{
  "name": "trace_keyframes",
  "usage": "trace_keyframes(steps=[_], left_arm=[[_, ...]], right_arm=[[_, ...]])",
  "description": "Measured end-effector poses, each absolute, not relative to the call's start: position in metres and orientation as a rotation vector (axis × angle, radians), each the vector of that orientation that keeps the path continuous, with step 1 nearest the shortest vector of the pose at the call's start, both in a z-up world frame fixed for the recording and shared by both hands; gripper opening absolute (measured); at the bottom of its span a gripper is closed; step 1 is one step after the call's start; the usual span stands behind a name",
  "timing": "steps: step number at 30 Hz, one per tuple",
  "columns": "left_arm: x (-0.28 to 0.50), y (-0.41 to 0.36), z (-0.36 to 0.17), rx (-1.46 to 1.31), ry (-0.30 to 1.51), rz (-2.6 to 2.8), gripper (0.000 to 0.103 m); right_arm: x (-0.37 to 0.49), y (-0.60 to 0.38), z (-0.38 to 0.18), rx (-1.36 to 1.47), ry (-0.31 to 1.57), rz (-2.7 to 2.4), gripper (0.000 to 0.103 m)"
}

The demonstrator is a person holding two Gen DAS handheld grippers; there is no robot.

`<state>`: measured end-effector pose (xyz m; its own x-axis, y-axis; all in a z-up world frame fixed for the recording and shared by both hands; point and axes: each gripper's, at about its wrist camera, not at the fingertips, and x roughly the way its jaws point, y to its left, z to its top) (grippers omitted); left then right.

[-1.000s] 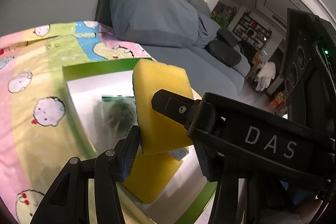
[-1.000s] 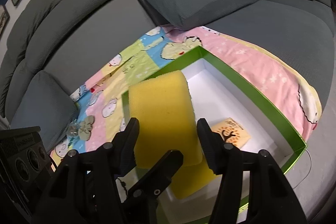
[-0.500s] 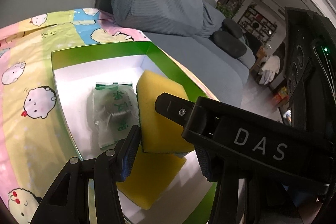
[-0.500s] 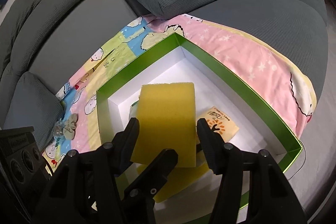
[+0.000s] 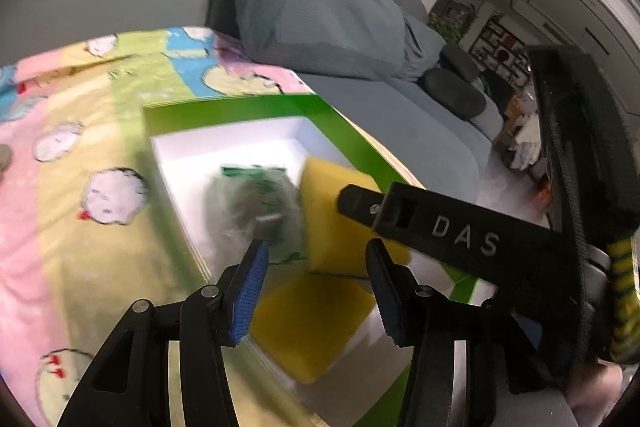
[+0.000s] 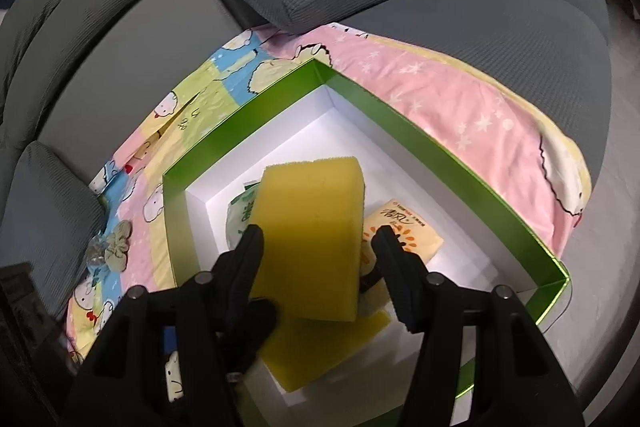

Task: Organize objects
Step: 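Open the right gripper to drop the sponge into the box, then move the right gripper back toward the clear green-printed bag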

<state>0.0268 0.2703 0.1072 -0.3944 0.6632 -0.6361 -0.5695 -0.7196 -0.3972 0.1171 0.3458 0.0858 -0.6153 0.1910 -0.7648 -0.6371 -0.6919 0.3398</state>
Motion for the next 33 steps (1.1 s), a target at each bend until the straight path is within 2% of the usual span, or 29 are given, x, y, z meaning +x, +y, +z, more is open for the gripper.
trace_keyframes(steps=[10, 15, 20, 24, 26, 27, 33], left_arm=[[0.025, 0.178, 0.121, -1.052, -0.155, 2.388, 0.052], [0.022, 0.117, 0.109, -1.123, -0.266, 2.510, 0.052], [0.015, 0.067, 0.092, -1.214, -0.349, 2.626, 0.052], [0.012, 0.034, 0.085, -1.251, -0.436, 2.664, 0.052], [0.011, 0.020, 0.083, -1.245, -0.488, 2.678, 0.055], [0.012, 0.014, 0.080, -1.248, -0.506, 2.683, 0.061], [0.013, -0.006, 0.071, -1.288, -0.502, 2.734, 0.061]], right_arm=[[0.110, 0.321, 0.108, -0.903, 0.803, 2.445, 0.074], [0.102, 0.301, 0.121, -0.862, 0.772, 2.518, 0.080], [0.092, 0.278, 0.129, -0.813, 0.825, 2.657, 0.084], [0.077, 0.248, 0.136, -0.800, 0.774, 2.772, 0.086], [0.068, 0.233, 0.137, -0.801, 0.778, 2.840, 0.088], [0.063, 0.226, 0.136, -0.807, 0.791, 2.868, 0.089], [0.030, 0.188, 0.124, -0.904, 0.795, 2.943, 0.092]])
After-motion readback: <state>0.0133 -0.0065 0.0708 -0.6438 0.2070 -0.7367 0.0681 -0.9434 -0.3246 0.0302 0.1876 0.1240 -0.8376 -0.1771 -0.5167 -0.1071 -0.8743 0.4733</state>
